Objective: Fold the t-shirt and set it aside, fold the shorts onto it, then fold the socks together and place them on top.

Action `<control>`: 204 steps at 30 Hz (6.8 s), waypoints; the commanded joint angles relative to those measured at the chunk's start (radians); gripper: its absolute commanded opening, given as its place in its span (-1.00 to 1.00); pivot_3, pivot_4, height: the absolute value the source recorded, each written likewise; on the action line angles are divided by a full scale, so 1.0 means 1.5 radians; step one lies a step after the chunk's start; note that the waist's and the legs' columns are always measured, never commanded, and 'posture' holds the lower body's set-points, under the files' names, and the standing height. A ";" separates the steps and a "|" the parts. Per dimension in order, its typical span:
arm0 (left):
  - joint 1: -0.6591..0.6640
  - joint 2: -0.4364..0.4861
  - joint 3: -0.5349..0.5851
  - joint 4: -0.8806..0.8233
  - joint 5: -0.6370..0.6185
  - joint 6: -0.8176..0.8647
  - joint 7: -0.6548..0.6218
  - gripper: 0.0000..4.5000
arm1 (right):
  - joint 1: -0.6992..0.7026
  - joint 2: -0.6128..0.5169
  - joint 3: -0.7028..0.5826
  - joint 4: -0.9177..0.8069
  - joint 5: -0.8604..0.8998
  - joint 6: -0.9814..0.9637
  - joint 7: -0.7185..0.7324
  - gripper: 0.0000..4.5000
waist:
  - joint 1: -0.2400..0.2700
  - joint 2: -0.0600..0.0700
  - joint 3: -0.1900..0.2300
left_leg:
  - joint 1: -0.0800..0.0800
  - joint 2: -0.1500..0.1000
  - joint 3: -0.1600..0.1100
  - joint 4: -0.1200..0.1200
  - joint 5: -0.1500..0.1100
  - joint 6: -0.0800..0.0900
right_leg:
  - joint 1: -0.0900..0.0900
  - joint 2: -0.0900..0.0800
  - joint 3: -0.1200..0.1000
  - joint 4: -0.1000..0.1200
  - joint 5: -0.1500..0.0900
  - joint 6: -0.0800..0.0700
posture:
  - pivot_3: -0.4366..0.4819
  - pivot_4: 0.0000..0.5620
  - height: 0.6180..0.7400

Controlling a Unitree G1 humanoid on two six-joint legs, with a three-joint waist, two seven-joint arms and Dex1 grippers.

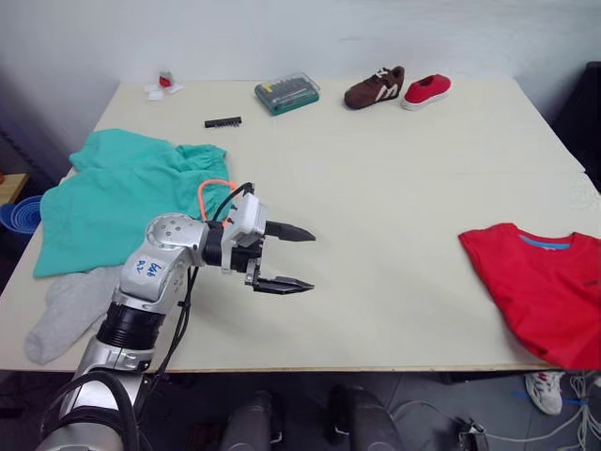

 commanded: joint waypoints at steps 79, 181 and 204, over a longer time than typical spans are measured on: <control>-0.226 -0.319 -0.230 0.171 0.240 0.086 0.129 -0.98 | 0.029 0.223 0.238 -1.045 0.346 0.156 -0.232 1.00 | 0.026 -0.010 0.003 | -0.004 -0.001 0.004 0.004 -0.001 0.009 | -0.005 0.000 0.005 0.004 0.001 0.002 | -0.05 -0.47 1.00; -0.591 0.135 0.052 0.701 0.236 -0.654 0.385 -1.00 | -0.500 0.196 0.466 -0.548 -0.369 -0.451 -0.394 -1.00 | 0.010 -0.014 0.003 | -0.018 0.006 0.017 0.000 0.008 -0.006 | -0.034 0.011 -0.001 0.014 0.007 -0.011 | -0.05 -0.47 1.00; 0.110 0.477 0.031 -0.023 -0.027 -0.091 -0.249 -1.00 | 0.047 0.213 0.498 -0.905 -0.017 -0.224 -0.019 -1.00 | -0.007 -0.018 0.004 | 0.000 0.006 0.016 0.008 0.002 -0.004 | -0.018 0.002 0.004 0.023 -0.004 -0.010 | -0.05 -0.47 1.00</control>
